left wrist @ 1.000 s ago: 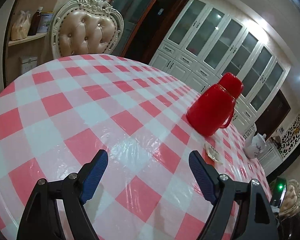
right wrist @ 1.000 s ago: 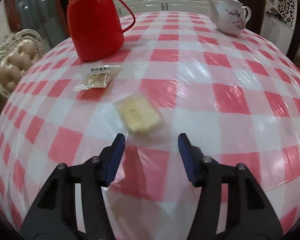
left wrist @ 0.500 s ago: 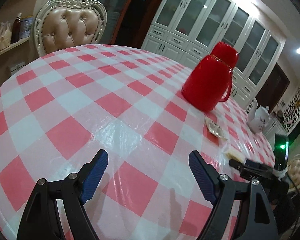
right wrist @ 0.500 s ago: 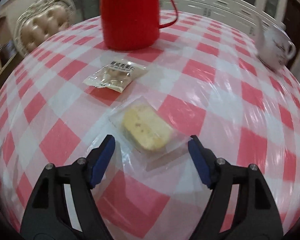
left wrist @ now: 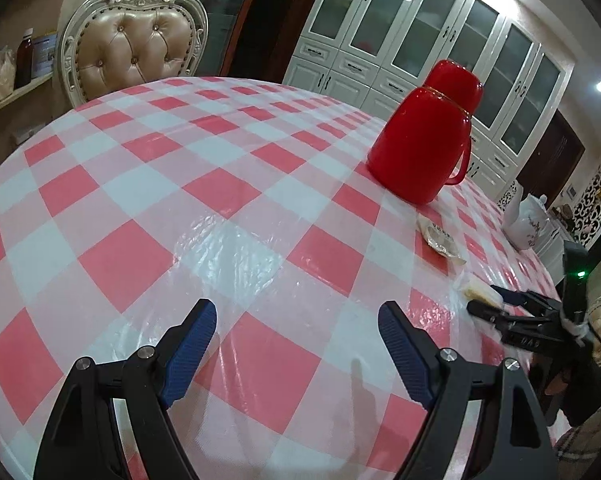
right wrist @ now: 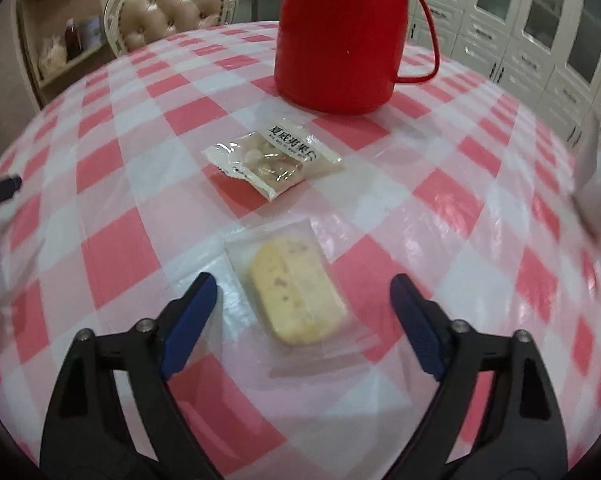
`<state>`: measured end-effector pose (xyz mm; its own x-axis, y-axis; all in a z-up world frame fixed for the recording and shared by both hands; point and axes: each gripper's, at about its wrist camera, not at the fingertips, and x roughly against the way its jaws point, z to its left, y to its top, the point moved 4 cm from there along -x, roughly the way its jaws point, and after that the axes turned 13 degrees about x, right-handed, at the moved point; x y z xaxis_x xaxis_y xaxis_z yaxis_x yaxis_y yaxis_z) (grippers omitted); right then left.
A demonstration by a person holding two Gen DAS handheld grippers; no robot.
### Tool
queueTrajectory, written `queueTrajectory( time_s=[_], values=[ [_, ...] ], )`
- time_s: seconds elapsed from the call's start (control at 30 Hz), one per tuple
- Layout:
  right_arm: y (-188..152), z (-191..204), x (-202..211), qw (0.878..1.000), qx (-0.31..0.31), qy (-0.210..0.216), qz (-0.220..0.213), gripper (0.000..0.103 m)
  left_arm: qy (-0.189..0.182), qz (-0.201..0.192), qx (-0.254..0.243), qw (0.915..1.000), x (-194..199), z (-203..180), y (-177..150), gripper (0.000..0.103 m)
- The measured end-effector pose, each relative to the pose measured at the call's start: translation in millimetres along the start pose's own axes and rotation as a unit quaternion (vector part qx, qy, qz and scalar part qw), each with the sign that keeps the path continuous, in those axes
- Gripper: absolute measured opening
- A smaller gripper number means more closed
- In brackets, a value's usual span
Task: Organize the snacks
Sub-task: 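Grasp clear bread packet with right tool while left tool grasps nut packet, then lift both held packets and carry them over the white box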
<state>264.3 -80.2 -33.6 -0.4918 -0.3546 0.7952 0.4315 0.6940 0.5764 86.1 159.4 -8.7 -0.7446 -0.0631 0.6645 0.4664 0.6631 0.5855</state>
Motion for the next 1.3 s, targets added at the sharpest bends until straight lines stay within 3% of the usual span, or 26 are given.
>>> queueTrajectory(
  time_s=[0.03, 0.07, 0.13, 0.23, 0.3, 0.43, 0.57, 0.7, 0.93, 1.0, 1.03, 1.3],
  values=[
    [-2.4, 0.3, 4.8, 1.000, -0.015, 0.007, -0.012, 0.041, 0.000, 0.000, -0.004, 1.0000, 0.0, -1.2, -0.7, 0.084],
    [-4.6, 1.5, 7.4, 1.000, -0.019, -0.004, -0.010, 0.040, 0.000, 0.000, -0.010, 1.0000, 0.0, -3.2, -2.1, 0.084],
    [-16.4, 4.6, 17.2, 0.998, -0.043, -0.042, 0.001, 0.039, -0.003, 0.005, -0.027, 0.9996, -0.9, -9.7, -7.2, 0.084],
    [-45.8, 16.8, 48.5, 0.994, -0.091, -0.059, -0.005, 0.039, -0.031, 0.030, -0.046, 0.9980, -10.3, -29.9, -13.7, 0.084],
    [-68.9, 27.3, 74.4, 0.991, -0.119, -0.061, -0.017, 0.039, -0.051, 0.059, -0.072, 0.9944, -25.5, -54.7, -18.7, 0.084],
    [-105.5, 48.7, 117.9, 0.985, -0.142, -0.093, -0.034, 0.039, -0.049, 0.079, -0.126, 0.9876, -64.9, -114.7, -24.0, 0.084],
    [-122.9, 56.6, 145.4, 0.976, -0.185, -0.088, -0.069, 0.039, -0.058, 0.078, -0.116, 0.9885, -101.0, -163.0, -16.9, 0.084],
    [-128.0, 65.3, 147.7, 0.974, -0.198, -0.078, -0.082, 0.039, -0.023, 0.077, -0.140, 0.9869, -134.8, -191.9, -16.0, 0.084],
    [-130.6, 57.5, 140.4, 0.971, -0.220, -0.042, -0.087, 0.039, 0.010, 0.091, -0.177, 0.9800, -171.9, -206.5, -7.1, 0.083],
    [-129.0, 61.9, 140.8, 0.973, -0.212, -0.041, -0.087, 0.039, 0.010, 0.094, -0.190, 0.9774, -175.3, -205.7, -4.4, 0.074],
    [-127.6, 64.7, 140.0, 0.974, -0.207, -0.038, -0.087, 0.039, 0.019, 0.087, -0.203, 0.9751, -174.7, -205.5, -4.2, 0.050],
    [-130.7, 63.4, 138.3, 0.971, -0.218, -0.025, -0.089, 0.040, -0.003, 0.085, -0.244, 0.9662, -130.3, -197.7, -33.5, 0.045]
  ],
)
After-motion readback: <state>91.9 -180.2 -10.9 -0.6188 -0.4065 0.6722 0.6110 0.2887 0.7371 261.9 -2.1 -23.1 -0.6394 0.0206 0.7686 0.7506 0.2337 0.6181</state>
